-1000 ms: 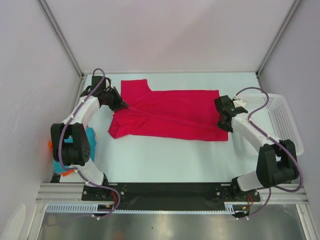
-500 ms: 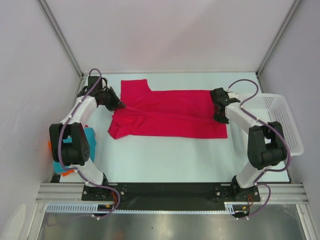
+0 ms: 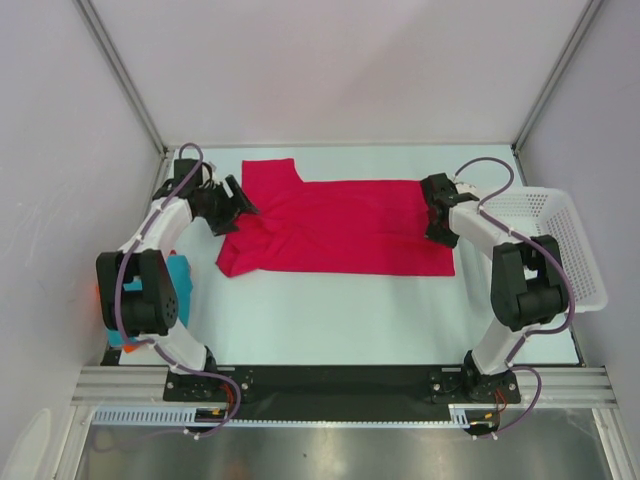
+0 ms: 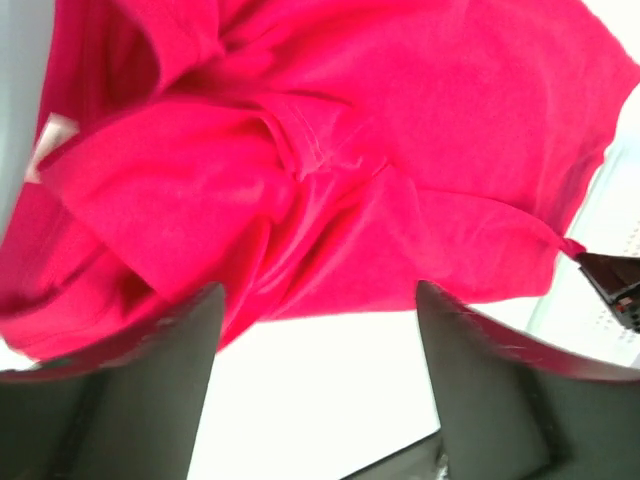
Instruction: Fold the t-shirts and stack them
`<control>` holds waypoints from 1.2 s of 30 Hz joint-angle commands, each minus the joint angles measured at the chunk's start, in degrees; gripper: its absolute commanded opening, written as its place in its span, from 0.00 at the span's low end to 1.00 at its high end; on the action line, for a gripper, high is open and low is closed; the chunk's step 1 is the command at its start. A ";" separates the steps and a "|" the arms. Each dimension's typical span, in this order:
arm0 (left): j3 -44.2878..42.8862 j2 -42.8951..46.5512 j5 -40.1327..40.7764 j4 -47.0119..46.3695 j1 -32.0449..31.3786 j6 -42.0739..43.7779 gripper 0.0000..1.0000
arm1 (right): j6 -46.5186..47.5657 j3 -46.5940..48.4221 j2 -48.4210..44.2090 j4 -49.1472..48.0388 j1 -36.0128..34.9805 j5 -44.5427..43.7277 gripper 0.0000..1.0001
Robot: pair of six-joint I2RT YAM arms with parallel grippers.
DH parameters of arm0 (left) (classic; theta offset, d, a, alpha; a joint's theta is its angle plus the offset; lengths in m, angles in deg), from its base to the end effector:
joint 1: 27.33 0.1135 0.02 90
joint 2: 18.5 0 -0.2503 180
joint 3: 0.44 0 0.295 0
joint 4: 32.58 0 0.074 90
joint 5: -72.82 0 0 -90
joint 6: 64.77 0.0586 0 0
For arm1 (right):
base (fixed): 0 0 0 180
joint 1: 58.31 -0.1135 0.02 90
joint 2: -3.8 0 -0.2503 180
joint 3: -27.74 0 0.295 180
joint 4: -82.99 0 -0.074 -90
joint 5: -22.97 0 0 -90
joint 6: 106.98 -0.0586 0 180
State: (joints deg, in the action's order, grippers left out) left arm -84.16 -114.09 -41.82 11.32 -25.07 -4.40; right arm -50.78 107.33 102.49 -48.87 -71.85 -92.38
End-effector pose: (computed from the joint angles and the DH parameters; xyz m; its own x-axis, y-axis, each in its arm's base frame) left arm 0.4053 -0.0085 0.1967 -0.8162 -0.4819 -0.3185 -0.2359 0.7814 -0.5777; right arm 0.3808 0.0659 0.1473 -0.7731 0.3309 -0.5411 0.4567 0.8824 -0.1129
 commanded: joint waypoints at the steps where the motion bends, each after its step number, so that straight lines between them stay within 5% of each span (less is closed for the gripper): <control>1: 3.94 8.21 0.21 -0.08 0.46 0.45 0.87 | 1.28 0.61 -3.33 -0.90 -0.78 -0.41 0.40; 3: 5.44 10.33 0.65 0.09 0.46 0.36 0.95 | 1.46 0.52 -4.12 -0.72 -1.14 -0.76 0.41; 17: 24.08 28.00 13.30 1.68 0.46 -1.40 0.95 | -0.12 -5.98 -15.80 2.88 -5.35 1.35 0.41; 36: 28.83 18.43 16.91 -7.55 0.38 -5.44 0.89 | -0.39 -8.62 -28.03 9.39 -5.53 1.00 0.41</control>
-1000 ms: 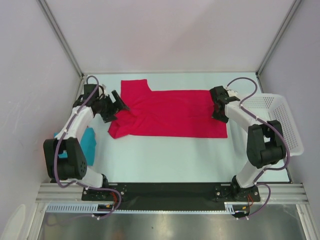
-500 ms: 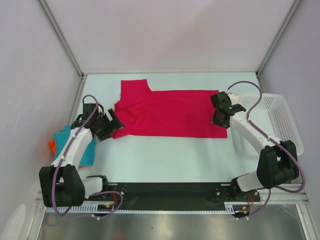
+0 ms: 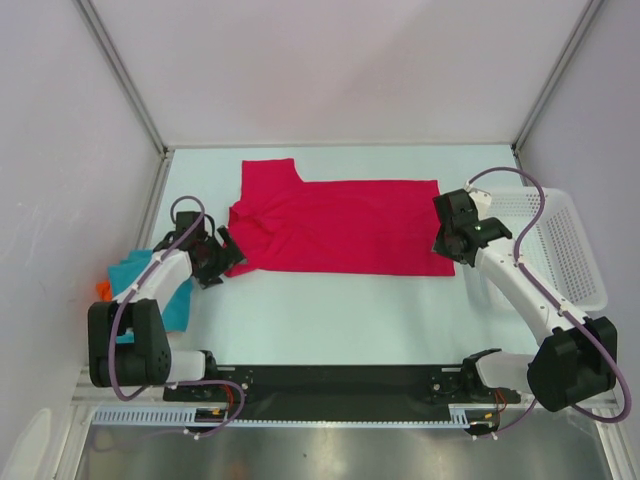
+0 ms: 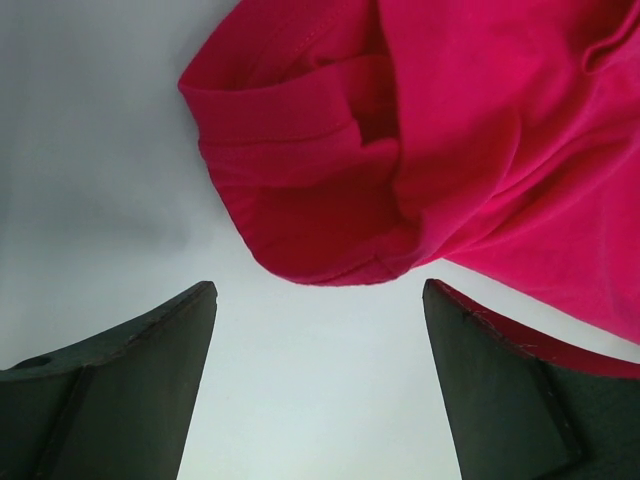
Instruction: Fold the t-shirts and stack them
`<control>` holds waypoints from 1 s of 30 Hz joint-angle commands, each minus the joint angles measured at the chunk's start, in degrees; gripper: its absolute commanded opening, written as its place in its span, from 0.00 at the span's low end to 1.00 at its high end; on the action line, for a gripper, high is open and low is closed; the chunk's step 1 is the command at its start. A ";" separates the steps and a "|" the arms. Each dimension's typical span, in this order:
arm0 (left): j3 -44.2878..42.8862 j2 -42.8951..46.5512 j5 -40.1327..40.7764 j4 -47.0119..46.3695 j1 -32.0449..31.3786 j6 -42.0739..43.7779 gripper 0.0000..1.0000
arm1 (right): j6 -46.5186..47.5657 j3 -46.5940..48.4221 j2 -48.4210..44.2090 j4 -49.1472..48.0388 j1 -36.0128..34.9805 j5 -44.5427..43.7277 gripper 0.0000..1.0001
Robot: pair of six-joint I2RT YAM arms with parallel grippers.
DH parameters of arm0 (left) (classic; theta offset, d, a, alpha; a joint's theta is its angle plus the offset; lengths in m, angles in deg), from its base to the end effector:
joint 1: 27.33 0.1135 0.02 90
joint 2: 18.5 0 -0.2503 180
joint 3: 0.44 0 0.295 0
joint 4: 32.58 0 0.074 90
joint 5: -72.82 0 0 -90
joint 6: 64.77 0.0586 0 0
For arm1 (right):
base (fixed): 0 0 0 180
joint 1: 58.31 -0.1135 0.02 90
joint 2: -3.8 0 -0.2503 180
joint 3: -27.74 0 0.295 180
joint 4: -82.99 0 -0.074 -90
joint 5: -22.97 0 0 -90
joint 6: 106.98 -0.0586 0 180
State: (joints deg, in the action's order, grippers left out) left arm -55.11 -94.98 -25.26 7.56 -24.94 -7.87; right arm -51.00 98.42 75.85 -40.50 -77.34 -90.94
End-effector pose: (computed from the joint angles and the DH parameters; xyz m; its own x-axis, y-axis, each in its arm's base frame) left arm 0.2975 0.0042 0.1308 -0.7522 -0.5725 -0.3262 -0.4608 0.8109 -0.3607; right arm 0.2966 0.0772 0.2365 -0.7164 0.2939 -0.6327 0.3697 0.9290 0.0130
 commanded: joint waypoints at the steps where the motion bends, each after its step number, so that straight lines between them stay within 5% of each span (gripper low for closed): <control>1: -0.30 -0.85 0.08 -4.05 0.33 -2.31 0.89 | -0.08 0.48 -1.30 1.02 -0.13 -0.45 0.41; 26: -4.09 -5.34 -0.01 -7.04 -5.20 -4.86 0.61 | -0.61 0.48 0.72 0.40 -0.84 -1.32 0.41; 30: -4.00 -6.21 -0.10 -7.75 -6.17 -5.13 0.46 | -0.61 0.21 0.55 0.49 -0.75 -1.85 0.41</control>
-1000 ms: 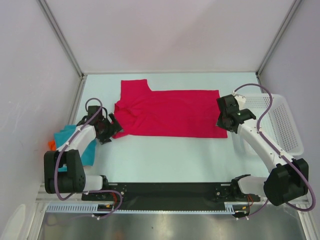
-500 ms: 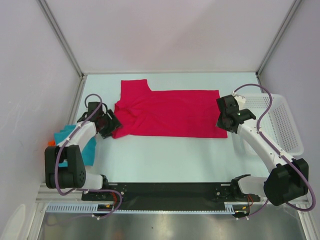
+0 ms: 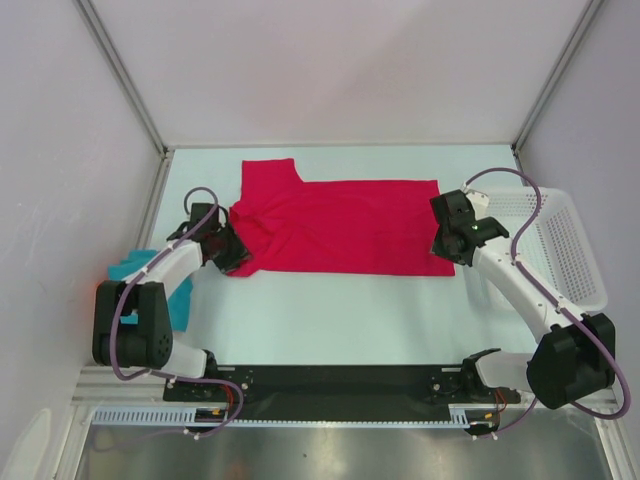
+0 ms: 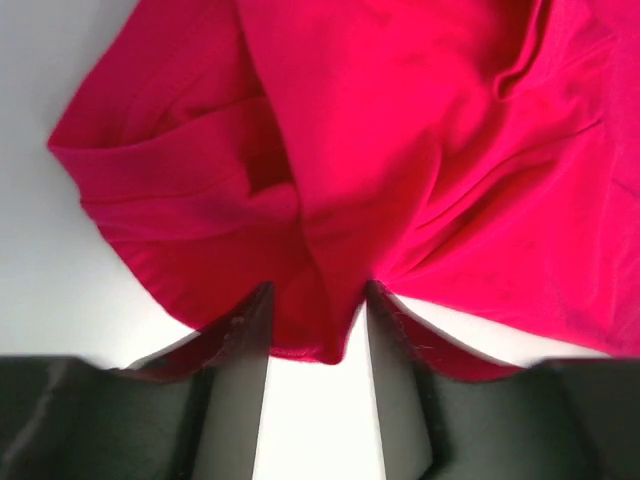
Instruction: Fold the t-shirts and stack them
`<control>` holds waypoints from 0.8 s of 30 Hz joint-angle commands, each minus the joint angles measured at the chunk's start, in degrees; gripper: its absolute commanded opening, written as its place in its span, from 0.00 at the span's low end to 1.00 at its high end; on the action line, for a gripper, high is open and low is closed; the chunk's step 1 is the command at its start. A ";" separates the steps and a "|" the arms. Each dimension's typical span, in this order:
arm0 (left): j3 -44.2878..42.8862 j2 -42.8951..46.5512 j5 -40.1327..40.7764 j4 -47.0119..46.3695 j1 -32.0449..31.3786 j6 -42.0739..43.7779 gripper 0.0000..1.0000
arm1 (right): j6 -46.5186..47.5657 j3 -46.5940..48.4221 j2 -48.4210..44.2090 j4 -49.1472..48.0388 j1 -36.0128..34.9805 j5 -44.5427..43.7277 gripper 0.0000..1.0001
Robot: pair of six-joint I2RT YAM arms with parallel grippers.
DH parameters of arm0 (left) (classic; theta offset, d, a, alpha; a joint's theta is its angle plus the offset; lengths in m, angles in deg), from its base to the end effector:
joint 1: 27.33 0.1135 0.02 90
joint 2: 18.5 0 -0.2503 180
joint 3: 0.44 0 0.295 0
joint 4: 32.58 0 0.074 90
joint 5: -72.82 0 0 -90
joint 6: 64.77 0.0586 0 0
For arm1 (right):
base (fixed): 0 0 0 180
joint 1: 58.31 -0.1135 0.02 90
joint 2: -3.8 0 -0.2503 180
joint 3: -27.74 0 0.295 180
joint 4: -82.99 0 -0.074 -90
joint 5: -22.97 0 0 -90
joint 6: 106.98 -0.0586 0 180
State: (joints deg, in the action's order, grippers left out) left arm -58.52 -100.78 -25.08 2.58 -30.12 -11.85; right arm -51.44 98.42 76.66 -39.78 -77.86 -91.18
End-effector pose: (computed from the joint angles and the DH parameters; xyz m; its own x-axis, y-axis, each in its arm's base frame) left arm 0.3220 -0.0238 0.1270 -0.7569 -0.5610 -0.3353 -0.4239 0.8118 -0.4016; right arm 0.2963 0.0798 0.2317 -0.7306 0.2885 -0.6189 0.3690 0.9294 -0.0024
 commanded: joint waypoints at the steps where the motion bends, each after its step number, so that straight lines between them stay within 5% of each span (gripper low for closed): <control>1: -0.59 -0.60 -0.45 -2.77 -1.08 -1.24 0.31 | -0.08 0.13 -0.35 -0.32 -0.22 -1.52 0.41; 3: -0.67 -0.51 -0.80 -2.68 -1.08 -1.15 0.12 | -0.17 -0.05 -0.35 -0.49 -0.22 -1.52 0.40; 6: -0.76 0.36 -0.54 -1.72 -0.99 -0.98 0.00 | -0.17 -0.49 -0.44 -0.76 -0.22 -1.35 0.40; 24: 0.46 18.55 3.07 10.50 -0.73 1.22 0.00 | 0.27 -3.13 -1.40 -2.25 -0.49 0.15 0.40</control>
State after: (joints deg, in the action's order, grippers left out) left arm -58.52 -86.88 -23.29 9.59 -30.82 -12.13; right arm -51.44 95.53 76.66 -41.07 -78.08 -90.89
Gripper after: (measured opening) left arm 0.007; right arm 0.402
